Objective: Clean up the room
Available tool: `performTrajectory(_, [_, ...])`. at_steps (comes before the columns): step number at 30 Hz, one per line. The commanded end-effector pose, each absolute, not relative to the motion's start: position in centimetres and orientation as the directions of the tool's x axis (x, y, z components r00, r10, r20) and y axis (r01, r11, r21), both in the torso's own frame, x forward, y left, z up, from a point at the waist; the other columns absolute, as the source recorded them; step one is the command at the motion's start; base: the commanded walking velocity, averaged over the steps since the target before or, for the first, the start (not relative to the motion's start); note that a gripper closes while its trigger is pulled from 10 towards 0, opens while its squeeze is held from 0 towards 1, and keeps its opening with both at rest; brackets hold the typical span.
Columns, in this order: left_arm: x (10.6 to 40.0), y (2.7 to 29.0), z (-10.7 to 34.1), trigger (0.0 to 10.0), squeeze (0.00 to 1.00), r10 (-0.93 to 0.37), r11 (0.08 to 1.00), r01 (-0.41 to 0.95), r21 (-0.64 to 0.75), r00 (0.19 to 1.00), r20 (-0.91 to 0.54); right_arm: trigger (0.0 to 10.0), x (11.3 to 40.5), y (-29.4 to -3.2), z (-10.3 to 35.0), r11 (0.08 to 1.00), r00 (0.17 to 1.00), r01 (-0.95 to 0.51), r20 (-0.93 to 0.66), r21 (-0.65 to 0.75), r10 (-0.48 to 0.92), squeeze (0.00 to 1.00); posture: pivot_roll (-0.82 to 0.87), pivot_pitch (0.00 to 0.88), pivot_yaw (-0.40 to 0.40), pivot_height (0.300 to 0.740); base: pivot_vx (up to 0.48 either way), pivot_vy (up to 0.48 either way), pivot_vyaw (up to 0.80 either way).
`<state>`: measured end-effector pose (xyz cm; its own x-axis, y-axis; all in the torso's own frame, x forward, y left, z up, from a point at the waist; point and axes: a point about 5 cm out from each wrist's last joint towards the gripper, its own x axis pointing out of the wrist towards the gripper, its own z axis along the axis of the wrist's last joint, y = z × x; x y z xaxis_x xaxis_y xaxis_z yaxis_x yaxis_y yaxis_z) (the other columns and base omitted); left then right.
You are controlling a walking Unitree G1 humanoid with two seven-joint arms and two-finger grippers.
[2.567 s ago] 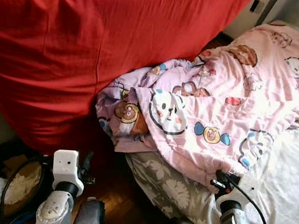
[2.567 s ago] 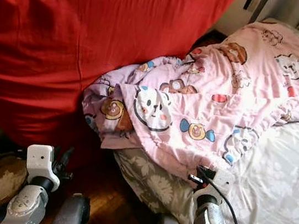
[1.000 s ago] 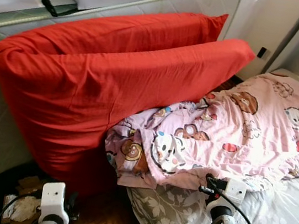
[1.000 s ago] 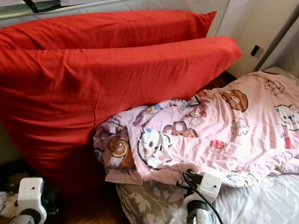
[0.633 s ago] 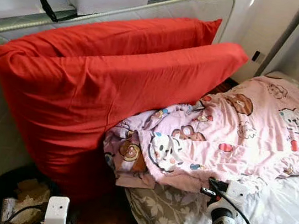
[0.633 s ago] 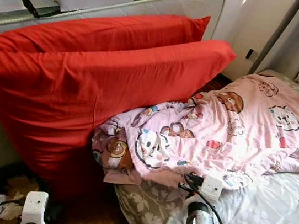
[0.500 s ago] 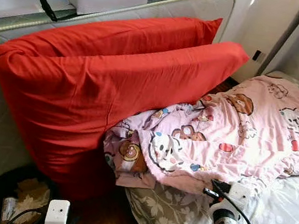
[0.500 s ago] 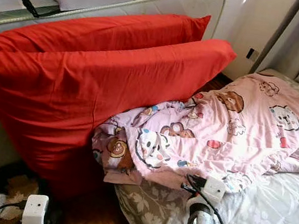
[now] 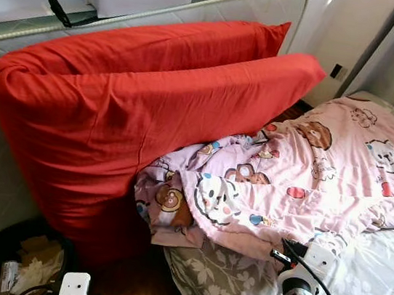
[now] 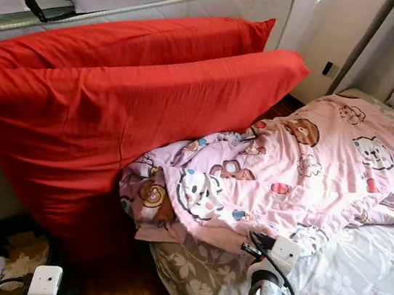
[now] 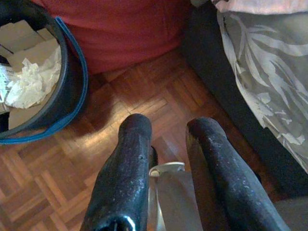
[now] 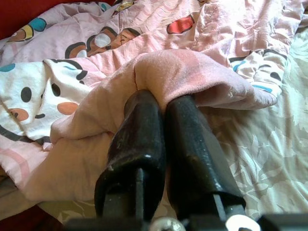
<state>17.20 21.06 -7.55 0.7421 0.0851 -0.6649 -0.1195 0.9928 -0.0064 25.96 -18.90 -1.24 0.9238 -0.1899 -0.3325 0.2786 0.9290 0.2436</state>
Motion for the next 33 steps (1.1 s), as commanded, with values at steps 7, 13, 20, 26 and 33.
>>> performTrajectory(7, [15.7, 20.8, -8.5, 10.0, 0.00, 0.094, 0.991, -0.135, 0.001, 0.684, -0.723, 10.0, 25.7, -18.7, -1.4, 0.931, 0.924, 0.277, -0.333, 0.239, -0.189, 0.00, 0.09, 0.097, -0.045, 0.740, 0.000, 0.000, 0.00])
performTrajectory(13, [15.4, 20.2, -8.8, 10.0, 0.00, 0.091, 0.991, -0.137, -0.001, 0.662, -0.744, 10.0, 25.8, -18.6, -1.3, 0.933, 0.926, 0.271, -0.328, 0.235, -0.186, 0.00, 0.09, 0.092, -0.044, 0.740, -0.122, 0.000, 0.00])
performTrajectory(20, [15.5, 20.2, -8.9, 10.0, 0.00, 0.086, 0.993, -0.120, 0.009, 0.659, -0.747, 10.0, 25.9, -19.2, -1.2, 0.935, 0.925, 0.276, -0.325, 0.224, -0.195, 0.00, 0.09, 0.082, -0.041, 0.740, -0.262, 0.000, 0.00])
performTrajectory(26, [14.7, 21.4, -8.9, 10.0, 0.00, 0.099, 0.991, -0.133, 0.015, 0.656, -0.748, 10.0, 25.9, -19.7, -1.1, 0.931, 0.922, 0.291, -0.323, 0.219, -0.213, 0.00, 0.09, 0.073, -0.037, 0.740, -0.265, 0.000, 0.00])
performTrajectory(33, [14.7, 21.4, -8.9, 10.0, 0.00, 0.099, 0.991, -0.133, 0.015, 0.656, -0.748, 10.0, 25.9, -19.7, -1.1, 0.931, 0.922, 0.291, -0.323, 0.219, -0.213, 0.00, 0.09, 0.073, -0.037, 0.740, -0.266, 0.000, 0.00])
